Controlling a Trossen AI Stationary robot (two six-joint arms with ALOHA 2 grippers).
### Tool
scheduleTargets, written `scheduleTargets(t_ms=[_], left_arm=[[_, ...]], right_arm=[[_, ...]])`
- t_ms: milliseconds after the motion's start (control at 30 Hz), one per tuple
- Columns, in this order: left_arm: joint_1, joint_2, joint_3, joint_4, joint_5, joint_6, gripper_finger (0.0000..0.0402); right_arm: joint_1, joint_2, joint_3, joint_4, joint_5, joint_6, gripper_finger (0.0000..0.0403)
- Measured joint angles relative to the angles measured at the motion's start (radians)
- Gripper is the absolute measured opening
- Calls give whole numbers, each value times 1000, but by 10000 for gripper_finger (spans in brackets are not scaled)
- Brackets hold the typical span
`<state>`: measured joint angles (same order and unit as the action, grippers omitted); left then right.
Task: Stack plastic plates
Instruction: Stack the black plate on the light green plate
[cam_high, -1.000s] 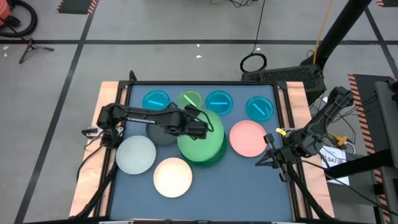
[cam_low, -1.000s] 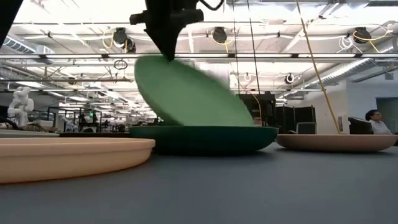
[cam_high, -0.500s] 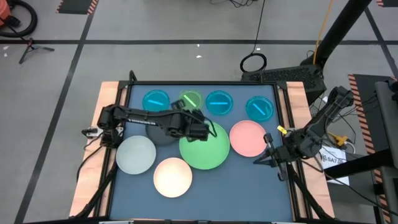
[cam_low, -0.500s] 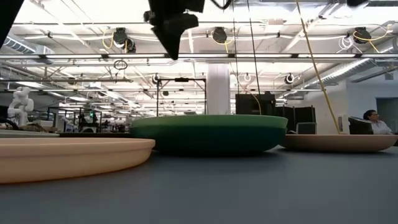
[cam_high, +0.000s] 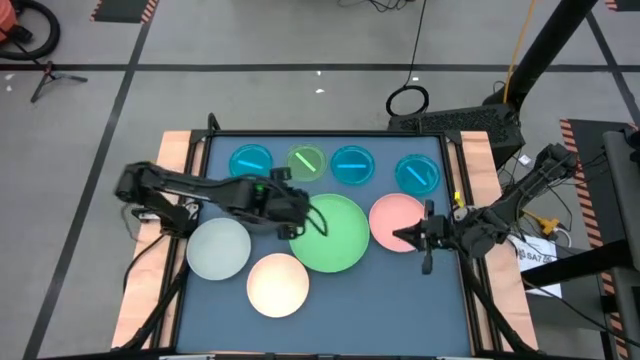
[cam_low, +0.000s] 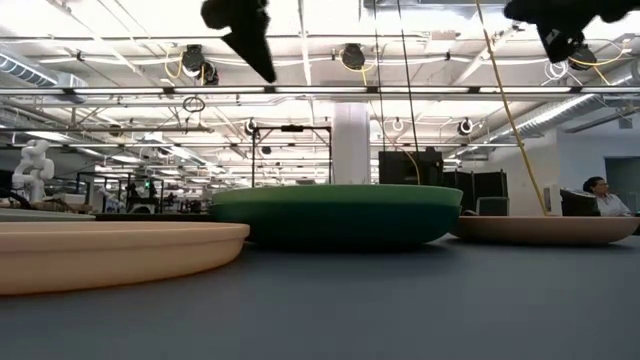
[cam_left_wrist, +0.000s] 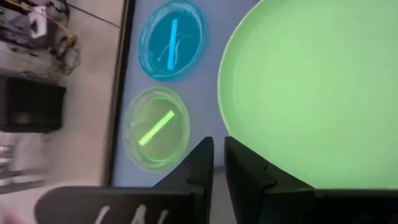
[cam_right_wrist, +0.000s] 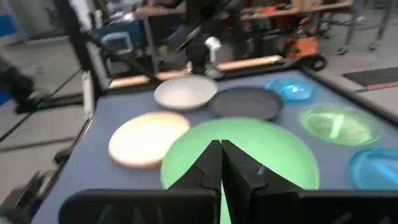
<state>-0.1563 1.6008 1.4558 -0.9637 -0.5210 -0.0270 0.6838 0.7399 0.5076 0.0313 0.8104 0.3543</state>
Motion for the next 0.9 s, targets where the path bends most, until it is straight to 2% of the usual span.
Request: scheduleTargets(t_ms=[133,300,467,567,700,900], left_arm=[[-37,-129,-157,102,22,-107,47],[-125,-223,-280,111,15,-242,47],[-236,-248,-330,111,-123,-334,47],[-293,-247,-336,107,-209,-316,47],[-318,-247,-336,110,-272,-235,47],[-285,-271,-337,114,-292,-83,47]], right_arm=[[-91,11,64,1,-21,-50,0],[-171,57,147,-16,-52,-44,0],[-244,119,239,-135,-86,12,0],[-307,166,315,-252,-119,39,0],[-402,234,408,-331,-208,36,0],[-552,367,534,-339,-386,-31,0]])
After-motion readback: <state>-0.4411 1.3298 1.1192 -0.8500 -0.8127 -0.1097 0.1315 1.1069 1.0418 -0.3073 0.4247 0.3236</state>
